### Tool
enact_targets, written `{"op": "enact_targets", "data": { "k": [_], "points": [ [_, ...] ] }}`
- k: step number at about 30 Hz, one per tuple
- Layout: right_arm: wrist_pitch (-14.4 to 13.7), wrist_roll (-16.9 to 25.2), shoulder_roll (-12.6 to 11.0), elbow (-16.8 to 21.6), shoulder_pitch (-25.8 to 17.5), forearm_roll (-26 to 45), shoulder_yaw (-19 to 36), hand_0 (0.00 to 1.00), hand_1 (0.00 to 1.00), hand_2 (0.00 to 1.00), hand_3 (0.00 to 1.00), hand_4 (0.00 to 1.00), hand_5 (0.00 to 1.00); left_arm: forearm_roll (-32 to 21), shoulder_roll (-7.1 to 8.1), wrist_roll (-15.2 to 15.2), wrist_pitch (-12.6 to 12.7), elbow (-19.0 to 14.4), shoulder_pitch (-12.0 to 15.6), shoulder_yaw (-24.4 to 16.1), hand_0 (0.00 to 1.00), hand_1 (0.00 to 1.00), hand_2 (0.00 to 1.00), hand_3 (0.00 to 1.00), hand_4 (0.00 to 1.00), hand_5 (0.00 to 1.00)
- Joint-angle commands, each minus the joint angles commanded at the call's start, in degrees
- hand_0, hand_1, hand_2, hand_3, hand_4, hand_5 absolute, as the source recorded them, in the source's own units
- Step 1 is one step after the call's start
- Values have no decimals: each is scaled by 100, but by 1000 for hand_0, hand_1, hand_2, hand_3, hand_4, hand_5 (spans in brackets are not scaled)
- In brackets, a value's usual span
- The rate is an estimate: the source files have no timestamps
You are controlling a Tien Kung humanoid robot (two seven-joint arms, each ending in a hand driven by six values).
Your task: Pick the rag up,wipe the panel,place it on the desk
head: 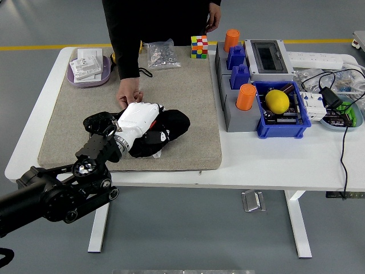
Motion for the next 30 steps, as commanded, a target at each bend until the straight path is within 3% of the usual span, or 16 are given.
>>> {"op": "enact_targets", "data": {
  "k": [10, 30],
  "points": [
    [-2, -2, 19, 0, -23, -14, 33, 723, 642, 682, 584, 974, 552, 39, 22, -28, 48, 184, 47, -72, 209, 132, 465, 398, 316, 2],
    [-22, 30, 31, 0, -30, -23, 97, 722, 643, 682, 584, 974, 550, 69, 357, -128, 162, 967, 214, -300, 209, 131, 463, 397, 326, 2]
  ]
}}
